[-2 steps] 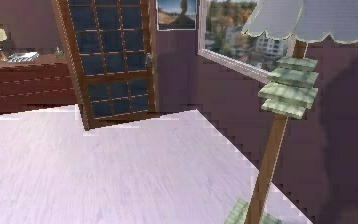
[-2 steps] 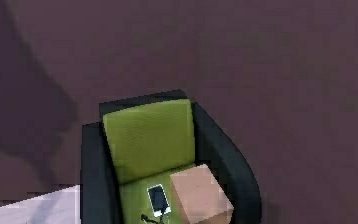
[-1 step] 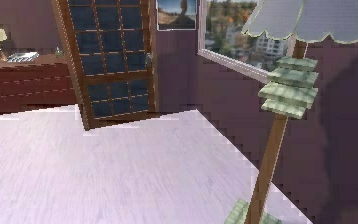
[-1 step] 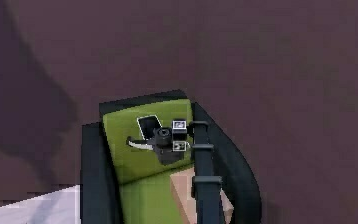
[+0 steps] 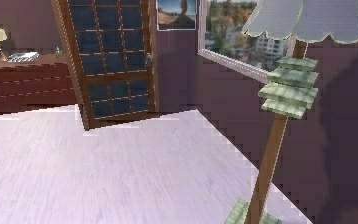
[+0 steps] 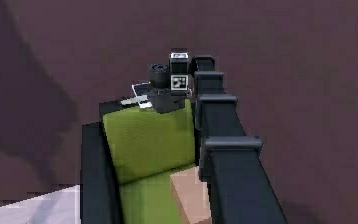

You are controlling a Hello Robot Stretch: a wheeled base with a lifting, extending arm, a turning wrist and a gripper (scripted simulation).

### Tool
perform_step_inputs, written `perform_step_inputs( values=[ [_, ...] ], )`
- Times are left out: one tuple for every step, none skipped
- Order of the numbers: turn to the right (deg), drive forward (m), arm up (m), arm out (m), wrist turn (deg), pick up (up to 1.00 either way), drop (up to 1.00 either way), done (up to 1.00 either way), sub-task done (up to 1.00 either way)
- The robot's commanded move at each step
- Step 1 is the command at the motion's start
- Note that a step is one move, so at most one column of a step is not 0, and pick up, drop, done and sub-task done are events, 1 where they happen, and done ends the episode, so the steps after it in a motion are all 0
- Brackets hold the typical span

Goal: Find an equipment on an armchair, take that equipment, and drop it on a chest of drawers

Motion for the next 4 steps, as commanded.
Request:
perform_step_inputs(
  values=[
    [0.0, 0.00, 0.00, 0.00, -45.0, 0.00, 0.00, 0.00, 0.00],
    [0.0, 0.00, 0.00, 0.00, -45.0, 0.00, 0.00, 0.00, 0.00],
    [0.0, 0.00, 0.00, 0.00, -12.0, 0.00, 0.00, 0.00, 0.00],
    [0.0, 0.00, 0.00, -0.26, 0.0, 0.00, 0.00, 0.00, 0.00]
  ],
)
